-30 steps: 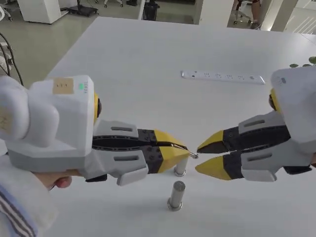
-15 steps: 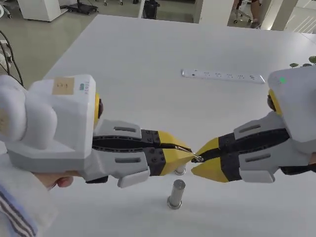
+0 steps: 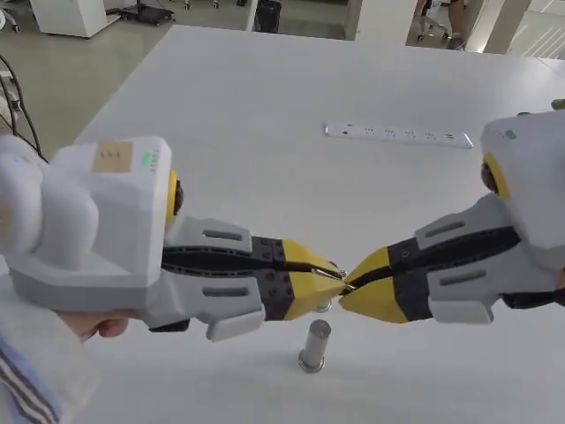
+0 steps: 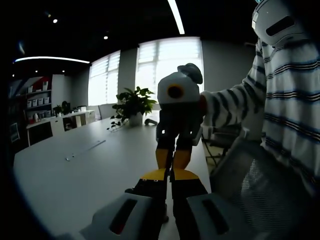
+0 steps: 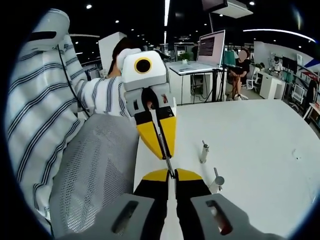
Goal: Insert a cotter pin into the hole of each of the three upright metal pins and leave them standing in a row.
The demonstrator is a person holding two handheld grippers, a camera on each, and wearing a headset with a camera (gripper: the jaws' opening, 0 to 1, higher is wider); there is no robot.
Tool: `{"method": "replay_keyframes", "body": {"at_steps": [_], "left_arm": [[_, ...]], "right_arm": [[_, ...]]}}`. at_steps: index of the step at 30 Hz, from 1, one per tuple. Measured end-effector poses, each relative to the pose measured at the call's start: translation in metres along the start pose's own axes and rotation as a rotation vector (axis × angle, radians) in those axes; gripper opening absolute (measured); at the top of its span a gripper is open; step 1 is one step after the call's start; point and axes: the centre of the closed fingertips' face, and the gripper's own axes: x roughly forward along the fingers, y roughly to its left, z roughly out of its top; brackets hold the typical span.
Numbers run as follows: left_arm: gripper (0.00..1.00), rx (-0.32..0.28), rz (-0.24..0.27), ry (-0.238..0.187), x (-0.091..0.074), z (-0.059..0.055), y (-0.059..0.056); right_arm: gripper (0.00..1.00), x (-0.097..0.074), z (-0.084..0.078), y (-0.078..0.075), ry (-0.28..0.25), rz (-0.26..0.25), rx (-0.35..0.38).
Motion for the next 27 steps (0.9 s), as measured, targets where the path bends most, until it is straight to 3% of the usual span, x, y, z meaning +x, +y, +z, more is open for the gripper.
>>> {"method": "replay_keyframes", "body": {"at_steps": [10, 23, 27], "left_arm": [[0.0, -0.025, 0.0, -0.009, -0.0009, -0.003, -0.0024], [0.0, -0.075, -0.005, -0.028, -0.0002, -0.0022, -0.0023], [0.09, -0.073, 0.002, -0.015, 0.0013, -0.0058, -0.001]], "right_arm": [[0.0, -0.0054, 0.001, 0.0029, 0.002, 0.021, 0.008], [0.0, -0.0072, 0.0012, 0.006, 0.028, 0.032, -0.045], [0.0, -0.0063, -0.0023, 0.0051, 0.042, 0.026, -0.049]]}}
